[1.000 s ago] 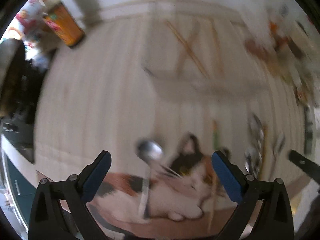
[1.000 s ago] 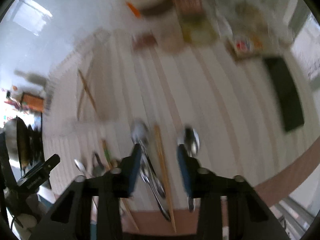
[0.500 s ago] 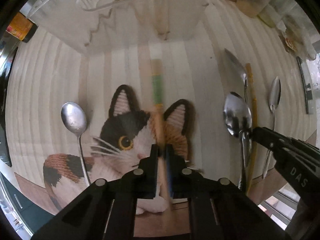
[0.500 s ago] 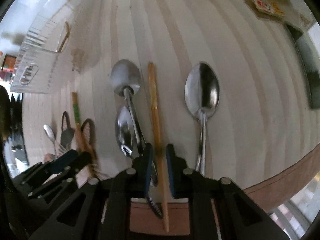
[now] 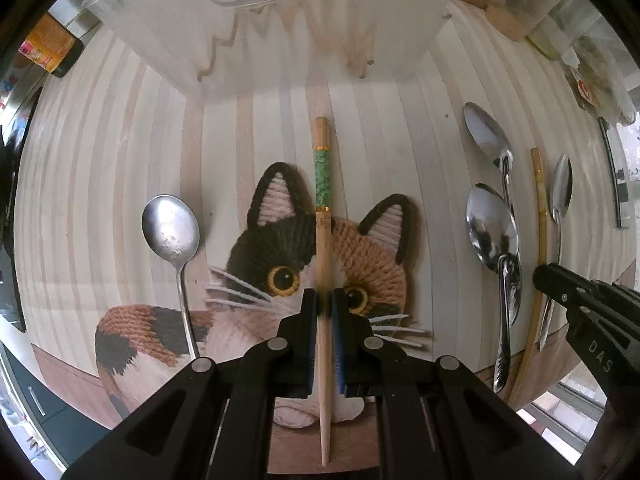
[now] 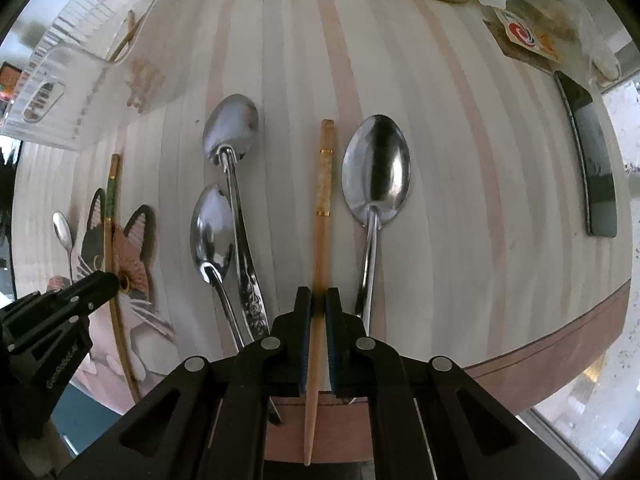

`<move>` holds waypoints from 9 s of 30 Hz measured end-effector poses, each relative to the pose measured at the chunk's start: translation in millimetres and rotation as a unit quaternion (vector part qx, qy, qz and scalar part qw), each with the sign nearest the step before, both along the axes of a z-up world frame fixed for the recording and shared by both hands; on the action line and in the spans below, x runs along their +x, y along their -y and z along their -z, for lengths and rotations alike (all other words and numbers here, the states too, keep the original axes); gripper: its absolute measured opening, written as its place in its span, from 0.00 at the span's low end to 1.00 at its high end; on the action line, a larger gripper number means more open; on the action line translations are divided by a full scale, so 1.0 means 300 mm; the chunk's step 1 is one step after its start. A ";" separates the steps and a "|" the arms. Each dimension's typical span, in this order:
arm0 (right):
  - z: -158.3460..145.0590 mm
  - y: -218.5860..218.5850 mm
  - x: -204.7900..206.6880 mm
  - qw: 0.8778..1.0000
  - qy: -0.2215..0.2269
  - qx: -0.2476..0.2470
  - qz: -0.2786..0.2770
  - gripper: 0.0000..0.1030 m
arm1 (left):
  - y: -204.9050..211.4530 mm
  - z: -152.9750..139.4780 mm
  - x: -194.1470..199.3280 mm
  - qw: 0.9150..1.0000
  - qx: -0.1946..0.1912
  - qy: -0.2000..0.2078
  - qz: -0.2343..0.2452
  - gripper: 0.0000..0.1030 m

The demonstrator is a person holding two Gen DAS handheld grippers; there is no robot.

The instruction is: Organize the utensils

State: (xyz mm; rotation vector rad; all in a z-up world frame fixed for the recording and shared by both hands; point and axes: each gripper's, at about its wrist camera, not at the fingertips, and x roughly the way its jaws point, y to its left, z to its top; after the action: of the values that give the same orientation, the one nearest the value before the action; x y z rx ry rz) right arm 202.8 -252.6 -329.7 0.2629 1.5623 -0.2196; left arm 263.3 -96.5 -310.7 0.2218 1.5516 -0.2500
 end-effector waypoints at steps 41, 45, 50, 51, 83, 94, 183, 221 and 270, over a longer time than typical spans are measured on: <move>-0.646 0.000 0.495 0.975 0.194 0.108 -0.026 0.06 | -0.134 -0.715 0.396 0.976 -0.146 0.137 -0.080 0.04; -0.620 -0.026 0.649 0.975 0.182 0.124 -0.027 0.06 | -0.123 -0.670 0.544 0.981 -0.137 0.109 -0.088 0.04; -0.546 -0.055 0.819 0.979 0.159 0.125 -0.024 0.06 | -0.100 -0.578 0.689 0.984 -0.129 0.068 -0.098 0.04; -0.529 -0.059 0.841 0.980 0.154 0.125 -0.024 0.06 | -0.097 -0.558 0.710 0.985 -0.127 0.060 -0.103 0.04; -0.351 -0.082 0.849 0.992 0.112 0.040 -0.042 0.44 | -0.176 -0.514 0.673 0.983 0.016 0.142 -0.116 0.73; -0.409 -0.108 0.608 0.984 0.165 -0.038 -0.050 0.80 | -0.180 -0.537 0.478 0.972 0.033 0.212 -0.097 1.00; 0.083 -0.265 0.039 0.997 0.052 0.027 -0.044 0.06 | -0.564 -0.042 -0.009 0.986 -0.075 0.011 -0.149 0.68; 0.030 -0.212 0.057 0.998 0.070 0.007 -0.003 0.02 | -0.499 -0.088 0.035 0.993 -0.045 0.058 -0.094 0.00; -0.235 -0.128 0.133 0.986 0.162 0.030 0.014 0.02 | -0.379 -0.448 0.110 0.981 -0.028 0.174 -0.081 0.36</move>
State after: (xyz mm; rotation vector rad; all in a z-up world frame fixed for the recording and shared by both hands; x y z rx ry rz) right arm 242.8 -214.1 -259.1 0.3504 1.2439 -0.1422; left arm 296.3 17.3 -176.4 0.0869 1.2067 -0.1180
